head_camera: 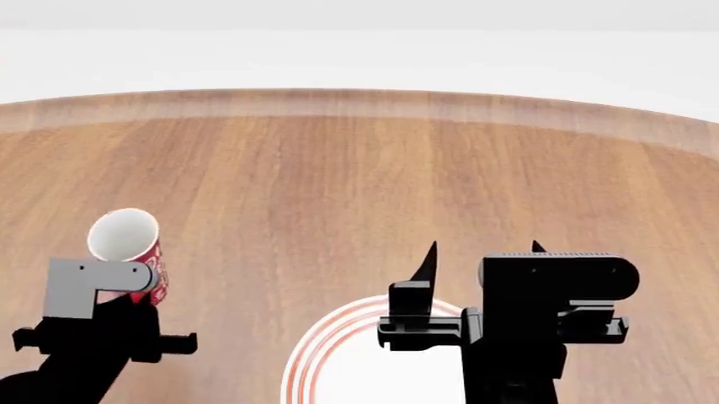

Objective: Pick up the red mug and put it on the plate

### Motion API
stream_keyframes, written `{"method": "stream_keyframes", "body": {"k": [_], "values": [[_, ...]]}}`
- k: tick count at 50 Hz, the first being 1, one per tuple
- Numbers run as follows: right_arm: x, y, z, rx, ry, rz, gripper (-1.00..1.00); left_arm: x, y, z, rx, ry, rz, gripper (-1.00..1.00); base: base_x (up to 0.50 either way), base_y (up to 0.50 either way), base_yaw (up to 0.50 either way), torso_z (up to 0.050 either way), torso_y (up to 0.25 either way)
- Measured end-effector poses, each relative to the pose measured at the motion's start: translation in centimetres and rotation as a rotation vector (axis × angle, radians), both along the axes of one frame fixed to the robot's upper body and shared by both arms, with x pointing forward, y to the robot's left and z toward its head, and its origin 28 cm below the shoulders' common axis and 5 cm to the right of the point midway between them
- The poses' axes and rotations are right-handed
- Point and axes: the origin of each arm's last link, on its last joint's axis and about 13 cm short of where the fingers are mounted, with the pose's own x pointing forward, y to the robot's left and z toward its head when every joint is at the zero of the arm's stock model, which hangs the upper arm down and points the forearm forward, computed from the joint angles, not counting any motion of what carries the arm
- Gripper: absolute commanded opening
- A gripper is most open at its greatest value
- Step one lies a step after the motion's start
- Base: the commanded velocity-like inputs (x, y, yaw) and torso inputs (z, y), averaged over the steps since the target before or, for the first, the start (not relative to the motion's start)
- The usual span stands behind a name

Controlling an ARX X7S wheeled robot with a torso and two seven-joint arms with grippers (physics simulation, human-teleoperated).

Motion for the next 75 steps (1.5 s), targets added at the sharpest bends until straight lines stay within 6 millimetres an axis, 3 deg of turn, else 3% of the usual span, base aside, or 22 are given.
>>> {"method": "stream_keyframes", "body": {"k": [29, 50, 75], "values": [[0.1, 0.0, -0.1, 0.0, 0.004, -0.005, 1.0, -0.1, -3.9, -0.5, 0.045, 0.011, -0.398, -1.0, 0.0, 0.0, 0.0, 0.0, 0.0], [-0.1, 0.0, -0.1, 0.002, 0.002, -0.001, 1.0, 0.8, -6.0, -1.1, 0.041, 0.037, -0.606, -1.0, 0.0, 0.0, 0.0, 0.0, 0.0], [0.0, 0.0, -0.2, 0.007, 0.003, 0.002, 1.0, 1.8, -8.1, -1.8, -0.041, 0.179, -0.873, -1.0, 0.0, 0.0, 0.0, 0.0, 0.0]]}}
